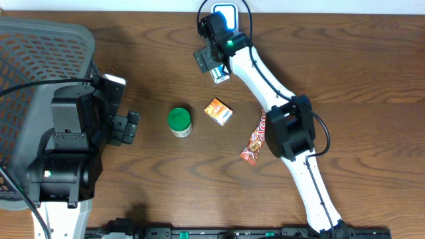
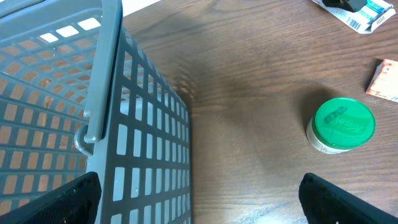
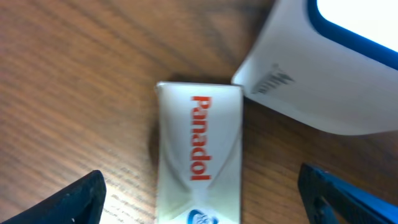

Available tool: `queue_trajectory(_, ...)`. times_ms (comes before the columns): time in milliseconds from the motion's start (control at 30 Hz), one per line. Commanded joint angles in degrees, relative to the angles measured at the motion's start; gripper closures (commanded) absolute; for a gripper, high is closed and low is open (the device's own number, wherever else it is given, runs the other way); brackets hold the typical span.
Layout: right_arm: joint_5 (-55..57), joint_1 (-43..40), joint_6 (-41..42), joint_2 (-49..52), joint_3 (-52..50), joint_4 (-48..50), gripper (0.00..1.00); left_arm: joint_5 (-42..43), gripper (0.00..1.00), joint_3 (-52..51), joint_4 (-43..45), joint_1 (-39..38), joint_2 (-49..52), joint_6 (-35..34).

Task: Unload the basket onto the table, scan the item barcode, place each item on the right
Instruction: 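Hold the Panadol box barcode side under the scanner window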

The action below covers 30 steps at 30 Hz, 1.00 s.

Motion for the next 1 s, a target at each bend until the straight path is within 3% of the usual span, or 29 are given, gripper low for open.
queue_trajectory(0, -1.1, -0.7, 3.1, 2.8, 0.6, 0.3, 0.1, 0.7, 0.01, -0.2, 0.0, 0.3, -0.2, -0.5)
queue_trajectory(767, -4.8, -0.7, 5.3, 2.9, -3.5, 2.6, 0.21, 0.7, 0.01, -0.2, 0.0, 0.3, -0.2, -0.5)
queue_trajectory(867, -4.5, -0.7, 5.3, 2.9, -4.2, 2.7, 0.27, 0.7, 0.01, -0.2, 0.0, 0.3, -0.2, -0.5)
queue_trajectory(967, -3.4, -0.7, 5.3, 2.9, -4.5, 2.6, 0.41, 0.7, 0.01, -0.2, 0.0, 0.3, -0.2, -0.5)
